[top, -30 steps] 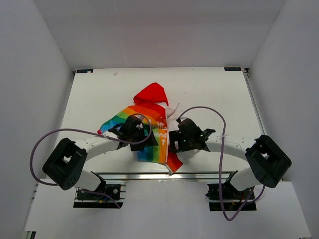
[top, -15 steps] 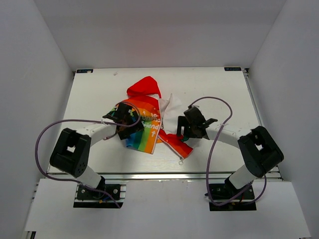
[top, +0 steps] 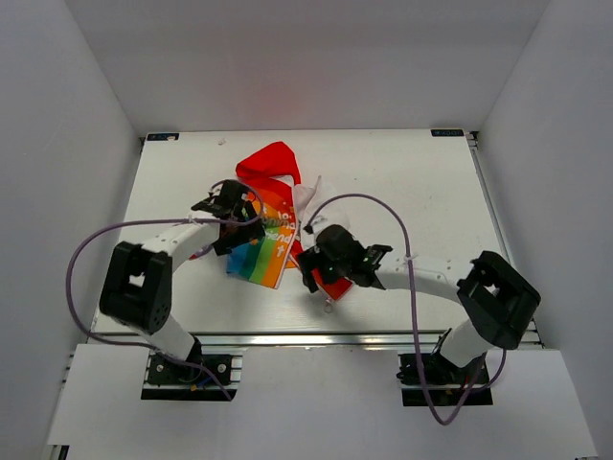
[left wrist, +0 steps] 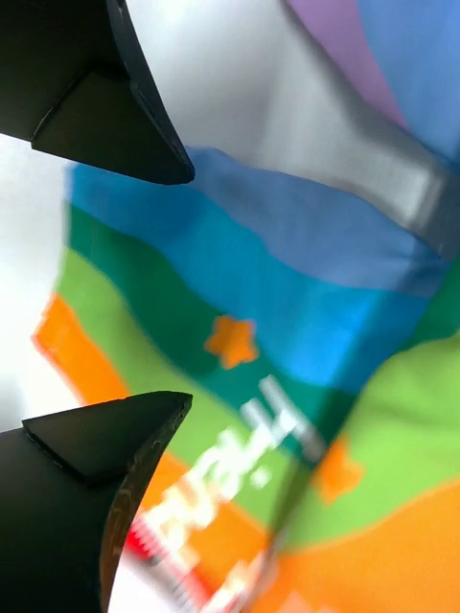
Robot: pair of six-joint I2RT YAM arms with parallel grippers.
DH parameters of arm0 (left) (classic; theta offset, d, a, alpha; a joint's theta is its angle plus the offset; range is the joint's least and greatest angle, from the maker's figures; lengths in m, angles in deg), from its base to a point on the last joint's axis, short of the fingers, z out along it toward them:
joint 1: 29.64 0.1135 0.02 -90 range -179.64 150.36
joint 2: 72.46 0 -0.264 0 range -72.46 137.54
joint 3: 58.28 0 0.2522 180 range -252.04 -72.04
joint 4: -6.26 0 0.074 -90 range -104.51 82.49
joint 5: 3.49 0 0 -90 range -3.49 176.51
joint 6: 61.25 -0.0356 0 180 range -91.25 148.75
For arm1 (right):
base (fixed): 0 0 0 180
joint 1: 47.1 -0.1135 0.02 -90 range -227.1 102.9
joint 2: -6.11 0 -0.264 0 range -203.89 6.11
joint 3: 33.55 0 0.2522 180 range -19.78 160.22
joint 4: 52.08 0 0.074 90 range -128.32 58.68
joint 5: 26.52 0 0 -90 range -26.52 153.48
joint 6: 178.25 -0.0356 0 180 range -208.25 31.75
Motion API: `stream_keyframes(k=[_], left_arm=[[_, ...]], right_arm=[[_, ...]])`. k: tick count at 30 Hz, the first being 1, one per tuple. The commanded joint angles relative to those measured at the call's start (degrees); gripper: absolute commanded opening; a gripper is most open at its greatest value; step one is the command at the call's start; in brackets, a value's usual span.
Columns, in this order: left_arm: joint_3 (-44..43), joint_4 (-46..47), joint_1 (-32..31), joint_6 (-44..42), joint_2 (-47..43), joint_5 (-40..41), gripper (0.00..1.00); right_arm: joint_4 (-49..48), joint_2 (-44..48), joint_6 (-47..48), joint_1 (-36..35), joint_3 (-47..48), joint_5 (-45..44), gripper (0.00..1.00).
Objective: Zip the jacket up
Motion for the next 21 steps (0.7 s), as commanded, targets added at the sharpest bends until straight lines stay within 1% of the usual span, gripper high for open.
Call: stream_keyframes(k=[1, 5, 6, 9, 11, 14, 16, 17, 20, 21], left_arm=[[0.9, -2.6, 0.1, 0.1, -12.8, -1.2, 0.98], [5.0, -4.7, 0.1, 1.5, -20.5, -1.2, 0.98], [6.0, -4.8, 0.1, 1.9, -23.6, -1.3, 0.98], [10.6, -5.0, 0.1, 2.6, -28.2, -3.6, 0.98], [13.9, -4.7, 0.1, 2.9, -29.7, -6.1, 0.98], [17.6, -3.1, 0.1, 3.7, -31.2, -7.9, 0.98], [18.4, -2.4, 0.1, 3.8, -31.0, -8.8, 0.98], [18.4, -2.0, 0.1, 3.8, -30.7, -9.4, 0.98], [17.5, -2.3, 0.1, 3.6, -29.6, -9.7, 0.98], [17.5, -2.2, 0.1, 3.5, -29.5, -9.6, 0.98]], right_arm=[[1.6, 5.2, 7.3, -5.4, 4.1, -6.4, 0.89], [5.9, 6.6, 5.9, -6.2, 3.7, -6.1, 0.89], [6.8, 6.7, 5.7, -6.2, 3.4, -7.2, 0.89], [10.7, 6.9, 4.6, -6.2, 2.1, -10.7, 0.89], [12.9, 6.3, 3.4, -6.2, 1.2, -13.0, 0.89], [14.5, 5.4, 3.8, -6.1, -0.4, -12.4, 0.89], [13.9, 4.5, 4.3, -6.2, -0.9, -11.5, 0.84], [13.4, 4.1, 4.8, -6.1, -1.2, -10.2, 0.78], [12.0, 2.0, 5.3, -6.1, -0.7, -9.0, 0.69], [11.6, 1.4, 5.4, -6.1, -0.5, -9.1, 0.69]])
